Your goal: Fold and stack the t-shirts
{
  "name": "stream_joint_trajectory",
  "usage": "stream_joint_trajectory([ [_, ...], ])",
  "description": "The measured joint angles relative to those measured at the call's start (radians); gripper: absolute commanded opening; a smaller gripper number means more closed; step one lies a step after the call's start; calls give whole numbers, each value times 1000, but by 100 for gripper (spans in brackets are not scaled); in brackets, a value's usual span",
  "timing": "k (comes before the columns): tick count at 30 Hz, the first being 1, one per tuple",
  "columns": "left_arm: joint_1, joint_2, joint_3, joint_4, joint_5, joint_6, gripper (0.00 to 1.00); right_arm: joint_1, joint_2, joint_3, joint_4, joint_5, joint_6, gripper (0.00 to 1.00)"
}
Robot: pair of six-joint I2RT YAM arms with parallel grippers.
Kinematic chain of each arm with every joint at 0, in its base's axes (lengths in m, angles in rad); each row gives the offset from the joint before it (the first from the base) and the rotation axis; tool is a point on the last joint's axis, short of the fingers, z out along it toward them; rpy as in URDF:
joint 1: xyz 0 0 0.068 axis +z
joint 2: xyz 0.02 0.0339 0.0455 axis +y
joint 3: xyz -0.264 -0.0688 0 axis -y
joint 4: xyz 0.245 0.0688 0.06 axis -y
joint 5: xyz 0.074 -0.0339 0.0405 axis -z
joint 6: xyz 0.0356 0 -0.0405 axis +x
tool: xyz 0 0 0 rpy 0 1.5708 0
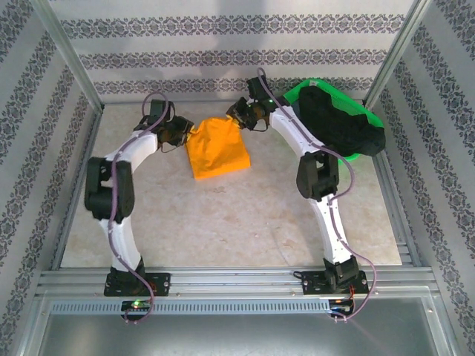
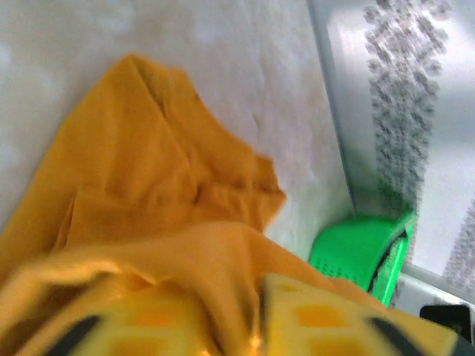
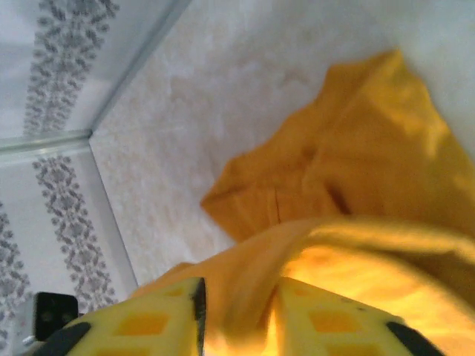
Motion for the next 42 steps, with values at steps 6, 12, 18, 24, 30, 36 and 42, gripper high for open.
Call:
stream_joint_trajectory([
  [6,15,64,26,-8,-6,27,58,-32,145,180,-115,-14,-83,54],
  [12,-72,-270,-267,30,-37,-30,56,-40,-179,-292,7,-17,-145,54],
  [18,-368,-424,-522,161,-163,-260,63,-40,-660,-890,291,-21,-166,57],
  [24,-480,-268,-550,303,-348,-465,68,-56,-979,-1237,438,-36,-164,57],
  [30,-481,-93,-483,413,-492,-613,57,-75,-1065,-1359,451,-47,-164,57],
  [36,-462,50,-405,525,-550,-693,0,-82,-1085,-1380,447,-59,-165,56],
  [42,-343,61,-406,565,-521,-662,0,-82,-1089,-1381,448,-62,-164,55],
])
